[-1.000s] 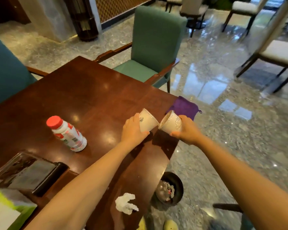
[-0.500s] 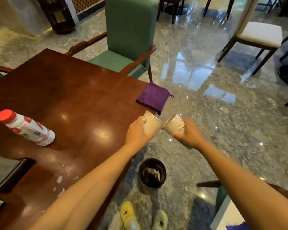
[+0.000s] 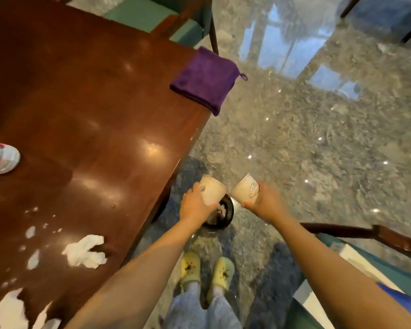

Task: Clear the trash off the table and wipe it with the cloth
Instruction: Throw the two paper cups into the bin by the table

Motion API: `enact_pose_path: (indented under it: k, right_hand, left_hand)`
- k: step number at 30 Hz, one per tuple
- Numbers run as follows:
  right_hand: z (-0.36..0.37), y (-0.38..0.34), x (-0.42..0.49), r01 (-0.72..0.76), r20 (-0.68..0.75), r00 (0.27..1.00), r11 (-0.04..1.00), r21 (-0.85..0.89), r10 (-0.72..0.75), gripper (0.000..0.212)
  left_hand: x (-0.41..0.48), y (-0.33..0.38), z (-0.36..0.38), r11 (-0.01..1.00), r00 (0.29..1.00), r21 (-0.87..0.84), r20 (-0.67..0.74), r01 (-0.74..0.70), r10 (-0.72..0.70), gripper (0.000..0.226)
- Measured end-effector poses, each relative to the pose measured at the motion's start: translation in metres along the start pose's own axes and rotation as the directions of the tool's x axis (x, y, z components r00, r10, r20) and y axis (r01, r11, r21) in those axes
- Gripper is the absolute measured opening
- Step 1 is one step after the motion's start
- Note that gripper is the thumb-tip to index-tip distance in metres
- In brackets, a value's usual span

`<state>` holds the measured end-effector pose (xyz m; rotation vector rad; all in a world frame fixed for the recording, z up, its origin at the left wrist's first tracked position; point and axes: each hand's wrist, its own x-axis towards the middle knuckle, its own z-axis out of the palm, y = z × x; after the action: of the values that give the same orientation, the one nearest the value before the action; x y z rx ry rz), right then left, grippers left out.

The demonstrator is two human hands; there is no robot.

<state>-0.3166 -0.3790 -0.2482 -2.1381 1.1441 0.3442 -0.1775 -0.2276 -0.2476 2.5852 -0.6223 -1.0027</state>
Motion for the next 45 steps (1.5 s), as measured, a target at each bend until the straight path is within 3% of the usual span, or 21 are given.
enact_pose_path:
  k: [6,10,18,23,27,31,34,38,42,45]
  right_hand:
    - [0.084,0.027,0.046,-0.063,0.072,0.995,0.993,-0.099,0.071,0.072]
    - [0.144,0.047,0.077,-0.16,0.099,0.982,0.986,-0.036,0.163,0.078]
    - [0.224,0.071,0.122,-0.262,0.148,0.957,0.962,0.073,0.249,0.081]
    - [0.251,0.076,0.138,-0.264,0.169,0.955,0.959,0.098,0.246,0.086]
    - [0.259,0.076,0.138,-0.182,0.174,0.97,0.982,0.051,0.17,0.089]
    - [0.255,0.074,0.131,-0.068,0.223,0.971,0.996,-0.059,0.08,0.088]
    - [0.245,0.071,0.124,0.05,0.281,0.96,0.981,-0.189,0.005,0.085]
    - [0.213,0.058,0.111,0.12,0.406,0.914,0.949,-0.291,0.01,0.08]
    - [0.164,0.035,0.095,0.12,0.451,0.892,0.948,-0.294,0.027,0.081]
    - [0.119,0.014,0.08,0.149,0.427,0.904,0.933,-0.328,0.005,0.081]
  left_hand:
    - [0.061,-0.044,0.072,0.987,0.986,0.055,0.068,0.15,-0.153,0.085]
    - [0.099,-0.075,0.121,0.955,0.952,0.059,0.088,0.29,-0.294,0.088]
    - [0.148,-0.121,0.179,0.894,0.891,-0.066,0.137,0.444,-0.433,0.087]
    - [0.162,-0.136,0.198,0.886,0.891,-0.116,0.141,0.448,-0.432,0.088]
    - [0.165,-0.144,0.2,0.911,0.907,-0.092,0.175,0.403,-0.384,0.091]
    - [0.162,-0.145,0.192,0.943,0.928,-0.065,0.209,0.326,-0.307,0.075]
    - [0.151,-0.141,0.179,0.975,0.952,0.132,0.23,0.176,-0.203,0.069]
    - [0.131,-0.123,0.153,0.917,0.944,0.396,0.315,-0.041,-0.094,0.061]
    - [0.11,-0.093,0.116,0.89,0.913,0.454,0.379,-0.04,-0.153,0.058]
    - [0.095,-0.063,0.079,0.906,0.911,0.419,0.395,-0.065,-0.117,0.049]
